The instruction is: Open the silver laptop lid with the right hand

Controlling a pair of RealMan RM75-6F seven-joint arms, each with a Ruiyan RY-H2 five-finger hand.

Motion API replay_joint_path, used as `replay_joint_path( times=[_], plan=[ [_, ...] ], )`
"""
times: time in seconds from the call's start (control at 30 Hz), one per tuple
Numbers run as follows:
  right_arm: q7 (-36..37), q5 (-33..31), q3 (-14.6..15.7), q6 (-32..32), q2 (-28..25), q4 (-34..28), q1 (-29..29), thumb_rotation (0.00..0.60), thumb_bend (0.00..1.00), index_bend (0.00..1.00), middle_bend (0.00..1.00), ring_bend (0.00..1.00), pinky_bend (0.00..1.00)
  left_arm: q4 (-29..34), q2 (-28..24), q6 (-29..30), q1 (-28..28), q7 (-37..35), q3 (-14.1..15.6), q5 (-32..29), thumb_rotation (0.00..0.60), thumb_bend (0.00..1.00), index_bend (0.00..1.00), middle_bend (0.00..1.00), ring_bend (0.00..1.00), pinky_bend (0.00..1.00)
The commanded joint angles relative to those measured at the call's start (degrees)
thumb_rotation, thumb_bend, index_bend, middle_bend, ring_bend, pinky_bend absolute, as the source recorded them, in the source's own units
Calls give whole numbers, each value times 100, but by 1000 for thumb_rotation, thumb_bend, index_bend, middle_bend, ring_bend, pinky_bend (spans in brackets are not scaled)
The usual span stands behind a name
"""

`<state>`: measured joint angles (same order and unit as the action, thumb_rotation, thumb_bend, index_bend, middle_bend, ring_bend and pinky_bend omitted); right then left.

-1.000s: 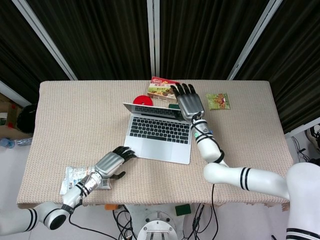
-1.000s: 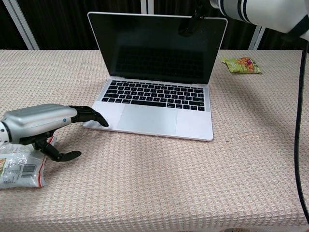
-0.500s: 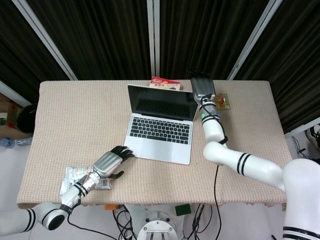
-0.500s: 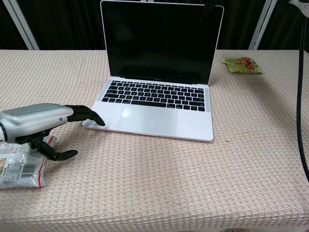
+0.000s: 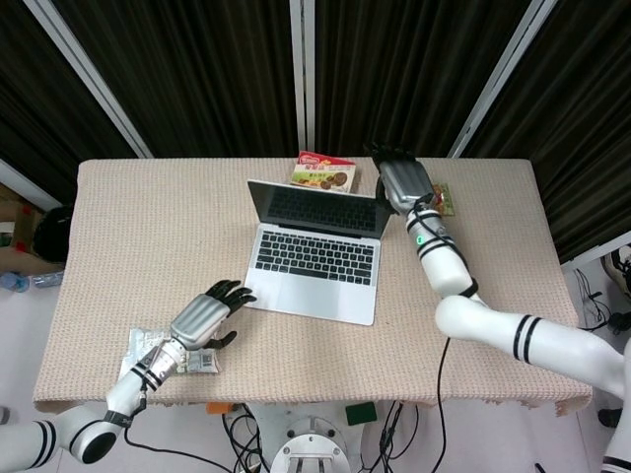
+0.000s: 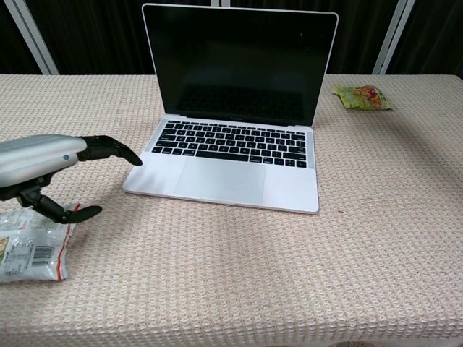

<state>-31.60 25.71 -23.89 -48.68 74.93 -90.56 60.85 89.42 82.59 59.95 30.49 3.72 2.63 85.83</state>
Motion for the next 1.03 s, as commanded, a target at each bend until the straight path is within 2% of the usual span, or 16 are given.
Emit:
replay_joint_path(
  times=[0.03,0.1,0.27,0.33,0.5,0.63,0.83,1.03],
  plan=[
    [742,1106,157,-33,-785,-1069,-784,600,928,0,0,0,0,158,-219,283,-192,-6,25,18,600,354,163,115,31,87],
    [982,1674,300,-276,-1059,-1495,-1165,600,830,0,0,0,0,273,-398,506,-336,39,31,-11,600,353,163,115,31,87],
    [1291,2934,859,-1278,-1644,-2208,-2214,600,426,0,0,0,0,577,-942,1131,-777,233,26,-192,600,351,163,116,31,87],
    [1369,3295,1074,-1642,-1799,-2322,-2572,600,299,0,0,0,0,659,-1126,1348,-942,304,16,-285,600,350,163,115,31,87],
    [1698,4180,1617,-2545,-2007,-2298,-3473,600,130,0,0,0,0,756,-1527,1894,-1387,496,-35,-577,600,306,163,115,31,87],
    [2198,4898,2009,-3148,-2016,-2083,-4116,600,87,0,0,0,0,738,-1705,2341,-1760,543,-34,-672,600,278,163,115,31,87],
    [2657,5680,2505,-3788,-1823,-1572,-4847,600,121,0,0,0,0,947,-1894,2862,-2300,324,181,-448,600,279,163,115,31,87],
    [3090,6053,2702,-3964,-1577,-1186,-5182,600,151,0,0,0,0,1030,-1814,3127,-2624,363,305,-218,600,279,163,116,31,87]
  ],
)
